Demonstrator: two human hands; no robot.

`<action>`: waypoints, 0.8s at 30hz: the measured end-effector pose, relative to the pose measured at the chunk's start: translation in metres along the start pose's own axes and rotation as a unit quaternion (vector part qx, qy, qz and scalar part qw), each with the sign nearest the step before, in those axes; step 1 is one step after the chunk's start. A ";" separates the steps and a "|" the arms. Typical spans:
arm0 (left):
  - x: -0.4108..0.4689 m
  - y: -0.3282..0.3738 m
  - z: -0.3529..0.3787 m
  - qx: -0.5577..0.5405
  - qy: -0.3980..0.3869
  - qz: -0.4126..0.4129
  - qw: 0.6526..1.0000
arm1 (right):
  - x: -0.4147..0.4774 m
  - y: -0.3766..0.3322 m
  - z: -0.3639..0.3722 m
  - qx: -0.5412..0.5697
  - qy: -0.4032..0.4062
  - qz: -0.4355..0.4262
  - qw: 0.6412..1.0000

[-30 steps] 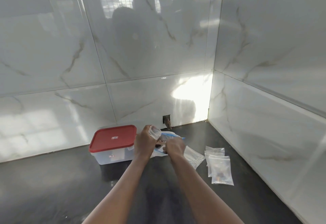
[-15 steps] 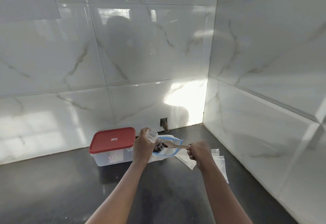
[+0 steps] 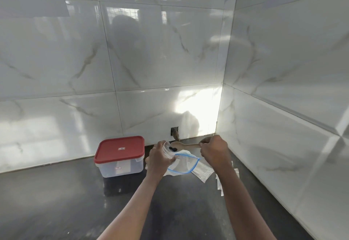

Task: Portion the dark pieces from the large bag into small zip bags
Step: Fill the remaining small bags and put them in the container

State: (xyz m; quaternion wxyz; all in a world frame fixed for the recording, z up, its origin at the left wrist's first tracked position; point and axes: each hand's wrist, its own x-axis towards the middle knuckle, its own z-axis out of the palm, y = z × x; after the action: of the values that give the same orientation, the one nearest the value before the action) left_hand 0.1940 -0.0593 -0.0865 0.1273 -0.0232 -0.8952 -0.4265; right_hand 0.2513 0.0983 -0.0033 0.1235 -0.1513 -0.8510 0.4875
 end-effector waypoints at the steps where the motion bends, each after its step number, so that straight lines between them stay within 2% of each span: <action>1: 0.000 0.000 0.001 0.009 -0.001 0.000 1.000 | -0.002 -0.002 0.003 -0.026 0.000 -0.026 0.999; 4: 0.002 0.002 0.003 0.023 -0.002 -0.011 1.000 | -0.006 -0.009 0.012 -0.104 0.004 -0.106 0.989; 8: 0.005 0.003 0.003 0.017 0.000 -0.015 1.000 | -0.005 -0.006 0.021 -0.166 0.007 -0.233 0.958; 12: 0.012 0.005 0.003 0.002 -0.003 -0.013 1.000 | -0.005 -0.014 0.018 -0.219 0.008 -0.274 0.936; 15: 0.018 0.005 0.002 -0.013 0.008 -0.008 1.000 | -0.003 -0.019 0.012 -0.208 -0.012 -0.231 0.950; 19: 0.023 0.002 -0.001 -0.028 0.029 -0.019 0.999 | 0.007 -0.024 -0.005 -0.165 0.003 -0.124 0.979; 22: 0.025 -0.001 -0.002 -0.029 0.051 -0.035 0.998 | 0.016 -0.018 -0.005 -0.207 -0.015 -0.060 0.976; 24: 0.025 -0.003 -0.001 -0.023 0.056 -0.044 0.997 | 0.018 -0.011 0.005 -0.228 -0.016 -0.069 0.971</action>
State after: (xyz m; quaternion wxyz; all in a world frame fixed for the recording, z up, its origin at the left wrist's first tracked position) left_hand 0.1696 -0.0637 -0.0816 0.1578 0.0377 -0.8768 -0.4526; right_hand 0.2313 0.0959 0.0046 0.1052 -0.1085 -0.9501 0.2728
